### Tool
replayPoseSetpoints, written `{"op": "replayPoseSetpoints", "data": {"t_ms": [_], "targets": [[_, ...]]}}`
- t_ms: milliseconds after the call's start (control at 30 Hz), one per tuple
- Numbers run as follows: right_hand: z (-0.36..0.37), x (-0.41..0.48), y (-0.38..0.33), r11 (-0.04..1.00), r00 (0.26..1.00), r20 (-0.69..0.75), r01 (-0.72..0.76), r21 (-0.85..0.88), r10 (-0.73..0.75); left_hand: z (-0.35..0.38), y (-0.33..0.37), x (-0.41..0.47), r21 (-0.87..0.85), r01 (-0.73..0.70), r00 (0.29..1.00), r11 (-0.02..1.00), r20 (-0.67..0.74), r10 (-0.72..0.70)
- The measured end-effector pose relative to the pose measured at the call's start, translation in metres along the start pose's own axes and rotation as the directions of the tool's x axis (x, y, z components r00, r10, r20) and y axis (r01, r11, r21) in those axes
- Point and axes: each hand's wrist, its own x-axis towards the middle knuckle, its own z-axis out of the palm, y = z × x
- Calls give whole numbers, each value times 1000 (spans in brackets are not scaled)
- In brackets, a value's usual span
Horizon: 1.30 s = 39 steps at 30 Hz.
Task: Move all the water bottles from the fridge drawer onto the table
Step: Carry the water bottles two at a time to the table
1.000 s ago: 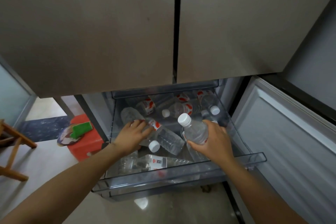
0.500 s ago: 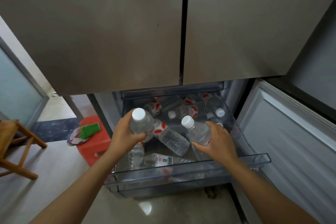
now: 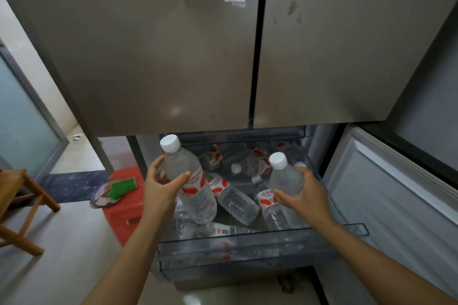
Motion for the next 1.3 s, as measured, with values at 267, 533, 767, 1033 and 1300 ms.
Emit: {"op": "replayPoseSetpoints", "data": {"t_ms": [267, 533, 767, 1033, 1300], "targets": [[-24, 8, -45, 956, 986, -132, 130, 262, -98, 15, 16, -8, -126, 8, 1000, 992, -21, -11], [-37, 15, -93, 875, 980, -37, 191, 445, -196, 16, 30, -3, -325, 123, 991, 938, -2, -131], [-24, 21, -126, 806, 955, 101, 177, 564, -280, -32, 45, -2, -519, 392, 900, 760, 43, -434], [21, 9, -170, 744, 890, 239, 151, 651, -390, -94, 68, -24, -623, 262, 886, 737, -148, -440], [70, -13, -208, 745, 774, 378, 176, 644, -509, -164, 76, -64, -654, 123, 859, 746, -307, -410]]}}
